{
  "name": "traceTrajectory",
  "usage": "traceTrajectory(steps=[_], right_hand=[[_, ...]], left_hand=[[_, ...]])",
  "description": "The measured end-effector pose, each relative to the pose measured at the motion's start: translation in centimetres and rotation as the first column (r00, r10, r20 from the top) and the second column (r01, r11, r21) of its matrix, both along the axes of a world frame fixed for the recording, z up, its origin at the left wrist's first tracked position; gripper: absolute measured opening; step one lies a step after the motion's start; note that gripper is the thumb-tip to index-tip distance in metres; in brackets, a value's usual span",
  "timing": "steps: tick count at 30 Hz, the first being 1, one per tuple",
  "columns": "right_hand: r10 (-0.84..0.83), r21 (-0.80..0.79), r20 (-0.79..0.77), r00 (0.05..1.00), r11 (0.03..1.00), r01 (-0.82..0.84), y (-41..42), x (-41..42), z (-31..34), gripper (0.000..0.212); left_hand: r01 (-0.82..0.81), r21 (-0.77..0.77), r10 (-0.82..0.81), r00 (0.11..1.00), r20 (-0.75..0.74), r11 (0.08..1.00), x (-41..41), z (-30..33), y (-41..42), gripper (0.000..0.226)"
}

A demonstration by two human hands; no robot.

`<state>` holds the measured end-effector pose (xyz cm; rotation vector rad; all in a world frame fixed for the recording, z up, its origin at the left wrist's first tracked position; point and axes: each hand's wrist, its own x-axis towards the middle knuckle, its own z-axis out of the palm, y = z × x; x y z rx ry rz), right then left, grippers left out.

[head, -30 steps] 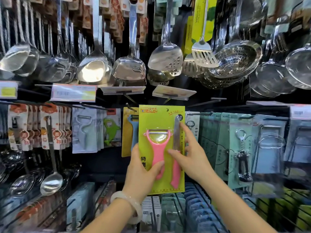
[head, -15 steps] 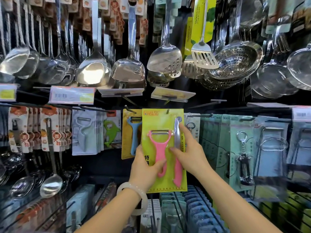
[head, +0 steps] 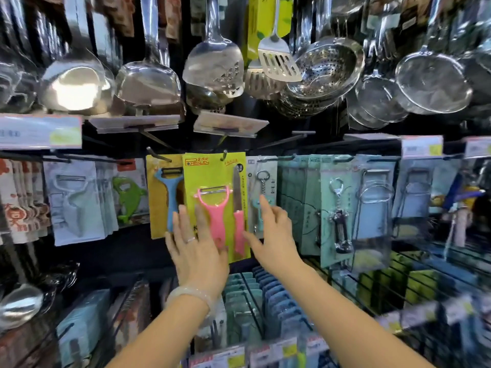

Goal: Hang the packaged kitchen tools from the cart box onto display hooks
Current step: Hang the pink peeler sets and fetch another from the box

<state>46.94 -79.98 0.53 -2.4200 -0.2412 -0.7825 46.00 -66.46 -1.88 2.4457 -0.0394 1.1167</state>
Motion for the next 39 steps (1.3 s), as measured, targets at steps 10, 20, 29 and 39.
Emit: traceTrajectory(steps=[10, 20, 29, 39], right_hand=[[-0.516, -0.386, -0.265, 0.815, 0.831, 0.400, -18.6, -11.4, -9.6, 0.074], [-0.777, -0.493, -0.478, 0.411, 0.624, 0.606, -40.3, -26.7, -15.7, 0.082], [-0.811, -0.447, -0.546, 0.211, 0.495, 0.745, -53.1, -37.4, -19.2, 0.078], [-0.819, -0.464, -0.573, 0.002, 0.327, 0.823, -68.2, -38.4, -22.1, 0.078]], left_hand=[[0.653, 0.402, -0.483, 0.751, -0.450, 0.642, -5.4, -5.9, -19.2, 0.084], [0.885, 0.392, -0.558, 0.464, -0.688, 0.253, -14.8, -11.4, -43.5, 0.086], [0.948, 0.319, -0.597, 0.253, -0.761, -0.004, -22.3, -15.3, -59.5, 0.085], [0.935, 0.317, -0.607, 0.160, -0.779, -0.161, -21.9, -18.1, -77.6, 0.087]])
